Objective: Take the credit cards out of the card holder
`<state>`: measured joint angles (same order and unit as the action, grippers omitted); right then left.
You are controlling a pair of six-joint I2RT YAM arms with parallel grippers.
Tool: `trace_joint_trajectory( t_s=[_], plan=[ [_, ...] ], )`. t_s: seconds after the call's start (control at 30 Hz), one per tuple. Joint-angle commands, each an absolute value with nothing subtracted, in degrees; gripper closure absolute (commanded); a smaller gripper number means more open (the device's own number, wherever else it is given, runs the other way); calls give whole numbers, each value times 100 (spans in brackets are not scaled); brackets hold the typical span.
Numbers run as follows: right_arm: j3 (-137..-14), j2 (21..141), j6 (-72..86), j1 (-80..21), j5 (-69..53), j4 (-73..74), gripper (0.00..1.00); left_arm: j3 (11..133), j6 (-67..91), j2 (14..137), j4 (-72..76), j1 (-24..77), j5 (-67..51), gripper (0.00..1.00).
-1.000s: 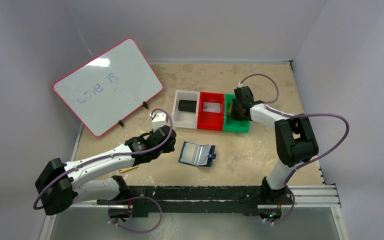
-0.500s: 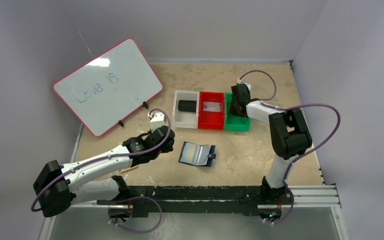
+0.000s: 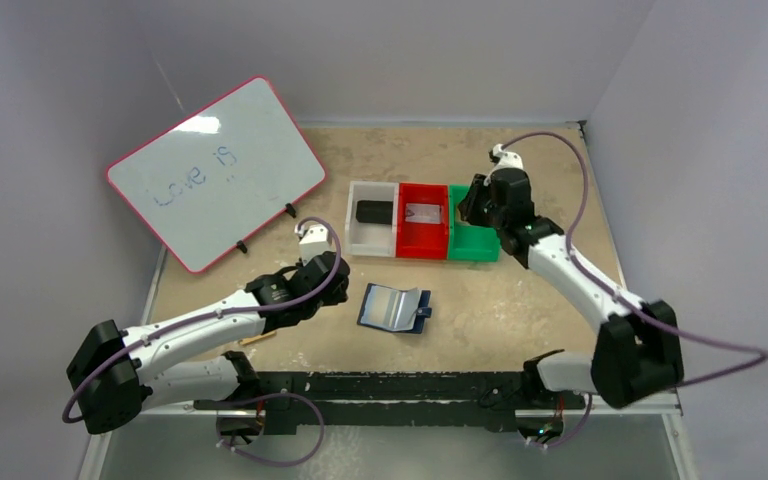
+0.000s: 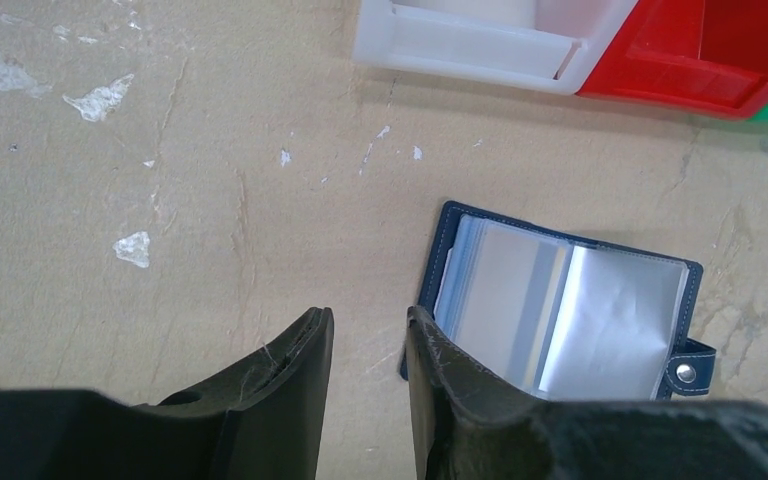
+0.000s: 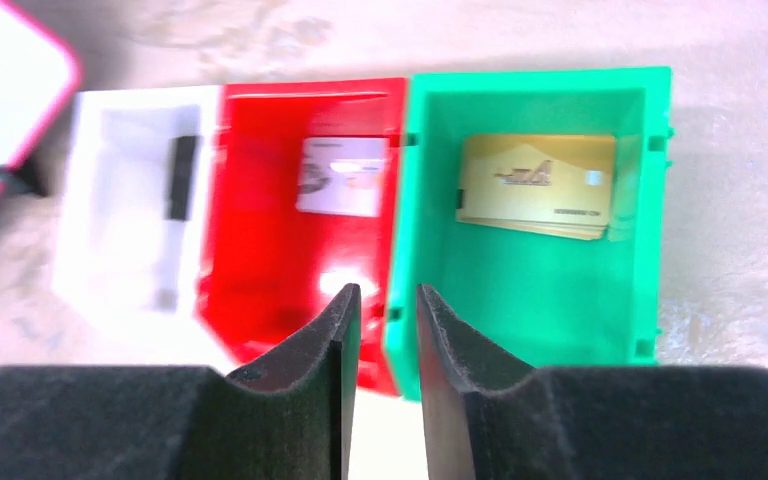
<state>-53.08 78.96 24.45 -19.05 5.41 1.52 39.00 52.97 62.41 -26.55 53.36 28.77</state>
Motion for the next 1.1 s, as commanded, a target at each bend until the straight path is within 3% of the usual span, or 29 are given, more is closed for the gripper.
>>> trace_joint_trajectory(
  t_s=[0.0, 0.23, 0.5, 0.7, 1.07],
  plan=[
    [-4709, 6945, 2794, -2556, 188, -160, 69, 3906, 5417, 6197, -2422, 5309, 3080, 65],
    [-4066, 6397, 3907, -4419, 1223, 82, 66, 3758, 5725, 5890, -2681, 5308, 3545, 59],
    [-4671, 7558, 4568, -5977, 2430, 769, 57, 3582, 6025, 5391, -2959, 5307, 4176, 55],
    [-5192, 8542, 5070, -6342, 2800, 1397, 46, 3378, 6064, 5192, -2907, 5306, 4112, 48],
    [-5501, 9619, 5114, -6442, 2744, 1300, 29, 3091, 6263, 4589, -3147, 5309, 4131, 47]
  ],
)
